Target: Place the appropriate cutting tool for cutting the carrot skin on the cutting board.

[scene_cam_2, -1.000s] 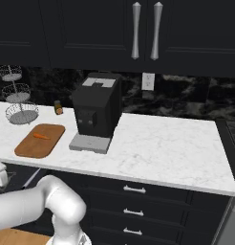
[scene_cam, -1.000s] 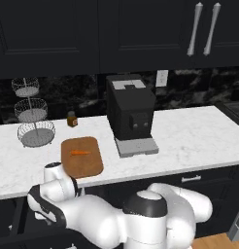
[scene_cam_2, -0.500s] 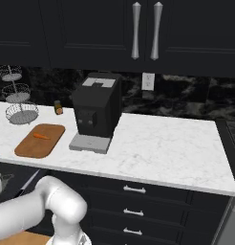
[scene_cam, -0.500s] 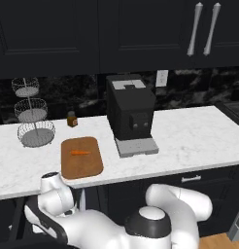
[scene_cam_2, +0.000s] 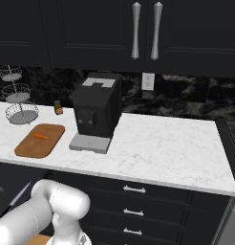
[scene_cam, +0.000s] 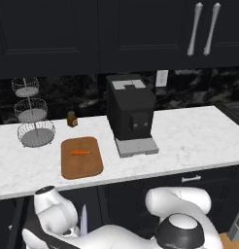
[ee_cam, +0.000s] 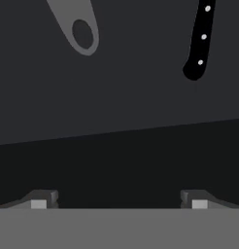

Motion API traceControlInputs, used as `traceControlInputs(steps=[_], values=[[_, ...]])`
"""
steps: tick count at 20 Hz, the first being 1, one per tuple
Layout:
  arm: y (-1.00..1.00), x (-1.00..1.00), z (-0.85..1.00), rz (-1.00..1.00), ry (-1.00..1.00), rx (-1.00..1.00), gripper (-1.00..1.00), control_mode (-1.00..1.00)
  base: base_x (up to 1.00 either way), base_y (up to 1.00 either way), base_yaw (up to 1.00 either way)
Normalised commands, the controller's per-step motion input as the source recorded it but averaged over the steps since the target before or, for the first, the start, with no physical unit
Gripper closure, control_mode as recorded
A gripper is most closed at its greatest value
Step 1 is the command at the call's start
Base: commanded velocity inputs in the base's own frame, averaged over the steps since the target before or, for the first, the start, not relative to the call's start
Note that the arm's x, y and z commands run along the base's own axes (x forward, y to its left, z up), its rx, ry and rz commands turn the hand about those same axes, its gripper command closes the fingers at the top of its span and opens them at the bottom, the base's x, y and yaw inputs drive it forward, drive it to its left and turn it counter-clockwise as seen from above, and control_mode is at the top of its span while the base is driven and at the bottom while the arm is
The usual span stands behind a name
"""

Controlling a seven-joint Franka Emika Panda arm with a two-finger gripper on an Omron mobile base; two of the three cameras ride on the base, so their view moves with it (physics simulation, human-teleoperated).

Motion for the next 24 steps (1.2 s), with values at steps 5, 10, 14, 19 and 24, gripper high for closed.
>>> traceControlInputs(steps=[5, 10, 14, 19, 24], values=[[0.25, 0.26, 0.48, 0.00, -0.16, -0.03, -1.00, -1.00, 0.00, 0.00, 0.00], [0.34, 0.65, 0.18, 0.00, -0.19, -0.03, -1.00, -1.00, 0.00, 0.00, 0.00], [0.21, 0.61, 0.00, 0.03, -0.07, -0.04, -1.00, -1.00, 0.00, 0.00, 0.00], [0.17, 0.54, -0.19, 0.06, 0.07, -0.08, -1.00, -1.00, 0.00, 0.00, 0.00], [0.00, 0.39, -0.46, 0.06, 0.13, -0.04, -1.00, -1.00, 0.00, 0.00, 0.00]])
